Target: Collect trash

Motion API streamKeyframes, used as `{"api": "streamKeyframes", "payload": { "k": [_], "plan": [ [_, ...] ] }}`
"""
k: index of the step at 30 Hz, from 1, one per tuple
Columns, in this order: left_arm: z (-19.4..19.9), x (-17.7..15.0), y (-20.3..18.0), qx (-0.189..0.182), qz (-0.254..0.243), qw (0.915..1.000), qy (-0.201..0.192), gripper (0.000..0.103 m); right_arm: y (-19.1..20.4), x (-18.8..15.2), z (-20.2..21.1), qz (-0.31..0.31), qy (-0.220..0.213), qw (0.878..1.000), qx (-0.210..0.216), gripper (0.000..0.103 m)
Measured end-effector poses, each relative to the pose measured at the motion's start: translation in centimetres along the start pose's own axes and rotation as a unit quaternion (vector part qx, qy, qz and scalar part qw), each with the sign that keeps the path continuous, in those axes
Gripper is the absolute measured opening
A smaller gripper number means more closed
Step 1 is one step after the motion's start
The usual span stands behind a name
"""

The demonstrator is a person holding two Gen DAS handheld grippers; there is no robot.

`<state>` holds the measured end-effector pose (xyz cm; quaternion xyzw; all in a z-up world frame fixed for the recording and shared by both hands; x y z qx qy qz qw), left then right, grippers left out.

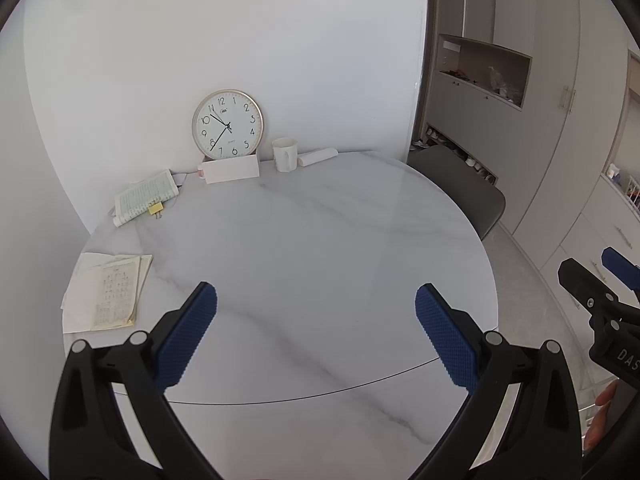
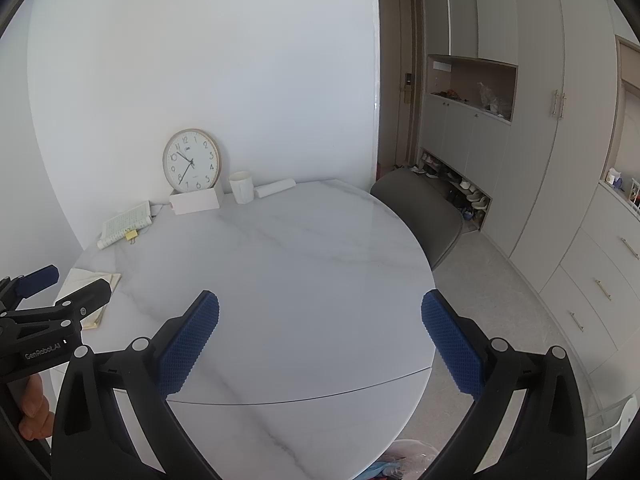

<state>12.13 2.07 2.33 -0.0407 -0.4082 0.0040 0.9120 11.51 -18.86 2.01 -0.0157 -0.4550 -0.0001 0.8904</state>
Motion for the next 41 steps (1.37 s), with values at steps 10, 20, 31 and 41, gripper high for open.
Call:
{"api": "streamKeyframes", "payload": {
  "k": [10, 20, 31, 41],
  "plan": [
    [-0.10, 0.09, 0.07, 0.003, 0.001, 1.0000, -0.001, 0.095, 0.28, -0.16, -0.55, -0.001, 0.004, 1.000, 0.002, 0.101],
    [-0.15, -0.10, -0.04, 0.005, -0.001, 1.0000, -0.003, 0.095, 0.47, -0.31, -0.71, -0.004, 0.007, 1.000, 0.004, 0.101],
    [-0.24, 0.01, 0.30, 0.005, 0.000, 0.9999, -0.009, 0.095, 0.47, -0.52, -0.56, -0.004, 0.008, 1.000, 0.002, 0.101],
    [-0.65, 0.08, 0.62, 0.004, 0.002, 1.0000, 0.000, 0.095, 0.72, -0.64, -0.62, -0.002, 0.011, 1.000, 0.002, 0.101]
  ]
}}
Point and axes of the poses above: each gripper's, at about its wrist camera, not at the fingertips, and z roughly against the way its jaws point, y to its left, x to its top, the point moved 2 cm from there along -z, roughly the way its jaws point, and after that the axes turned 6 degrees about -x, right-handed, at the moved point
